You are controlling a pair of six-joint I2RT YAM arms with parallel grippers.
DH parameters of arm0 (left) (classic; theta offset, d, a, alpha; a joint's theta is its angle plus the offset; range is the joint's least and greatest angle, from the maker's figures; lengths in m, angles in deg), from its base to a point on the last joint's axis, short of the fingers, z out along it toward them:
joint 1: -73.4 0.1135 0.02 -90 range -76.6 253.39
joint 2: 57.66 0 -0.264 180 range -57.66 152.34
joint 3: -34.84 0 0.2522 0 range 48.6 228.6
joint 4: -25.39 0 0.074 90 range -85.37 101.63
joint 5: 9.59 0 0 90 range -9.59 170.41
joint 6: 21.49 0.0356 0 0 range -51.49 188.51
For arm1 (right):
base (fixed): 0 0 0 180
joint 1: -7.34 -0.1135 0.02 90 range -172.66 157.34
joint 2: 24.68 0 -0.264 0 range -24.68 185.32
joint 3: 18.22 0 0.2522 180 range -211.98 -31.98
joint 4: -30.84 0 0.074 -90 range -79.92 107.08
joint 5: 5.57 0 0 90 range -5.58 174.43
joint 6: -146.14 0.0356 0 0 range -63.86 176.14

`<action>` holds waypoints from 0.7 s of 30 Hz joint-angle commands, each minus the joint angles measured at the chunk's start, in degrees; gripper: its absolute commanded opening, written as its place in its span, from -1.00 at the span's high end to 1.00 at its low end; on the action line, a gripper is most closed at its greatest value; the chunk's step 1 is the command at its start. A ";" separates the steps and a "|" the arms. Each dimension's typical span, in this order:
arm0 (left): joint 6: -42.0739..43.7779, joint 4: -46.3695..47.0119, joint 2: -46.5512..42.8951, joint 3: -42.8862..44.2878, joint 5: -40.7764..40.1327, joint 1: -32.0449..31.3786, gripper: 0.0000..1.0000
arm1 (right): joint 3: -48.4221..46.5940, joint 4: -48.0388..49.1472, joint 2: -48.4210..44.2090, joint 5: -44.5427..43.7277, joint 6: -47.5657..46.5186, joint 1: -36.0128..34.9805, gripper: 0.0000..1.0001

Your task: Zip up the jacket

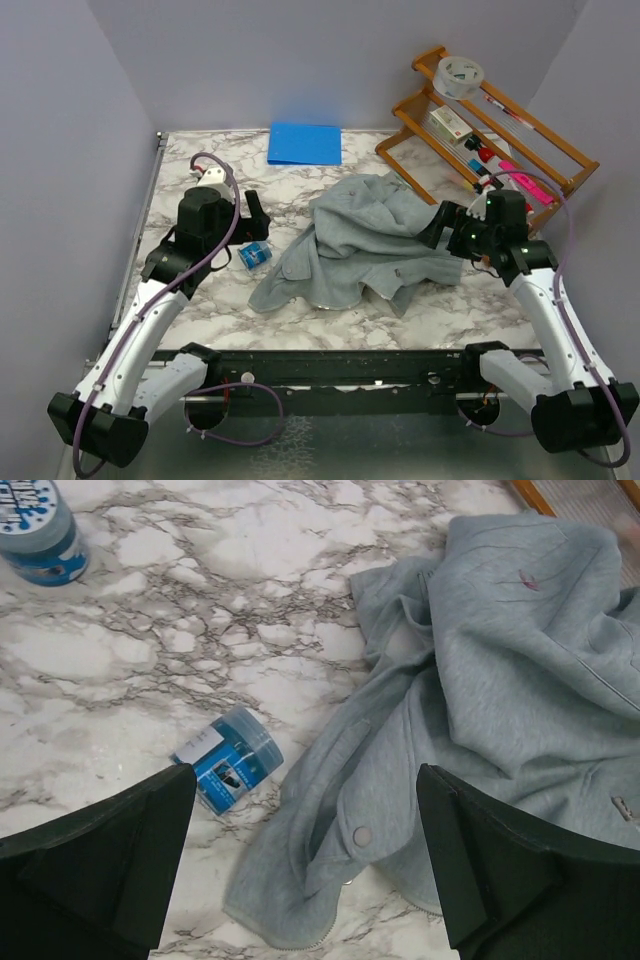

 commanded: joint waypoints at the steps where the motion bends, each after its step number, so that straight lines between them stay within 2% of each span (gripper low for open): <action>1: -0.34 6.18 2.38 -0.89 7.24 -0.99 -0.97 | 3.55 4.23 2.22 -8.32 2.77 -9.94 -1.00; 3: -1.01 6.74 2.91 -1.47 7.72 -2.31 -0.97 | 4.17 5.23 3.19 -11.69 5.07 -15.87 -1.00; 5: -2.03 7.46 2.81 -2.63 7.75 -4.25 -0.97 | 6.05 6.98 3.15 -12.03 7.65 -18.19 -1.00; 8: -4.02 8.41 2.29 -4.94 6.89 -8.41 -0.98 | 9.48 8.36 1.93 -14.58 8.93 -18.47 -1.00; 15: -8.82 12.46 4.56 -8.45 1.61 -20.26 -0.97 | 12.62 4.23 1.85 -25.92 10.67 -18.48 -0.99; 21: -9.93 15.80 10.15 -6.83 -2.05 -26.99 -0.97 | 16.47 7.99 4.00 -26.26 12.96 -18.44 -0.91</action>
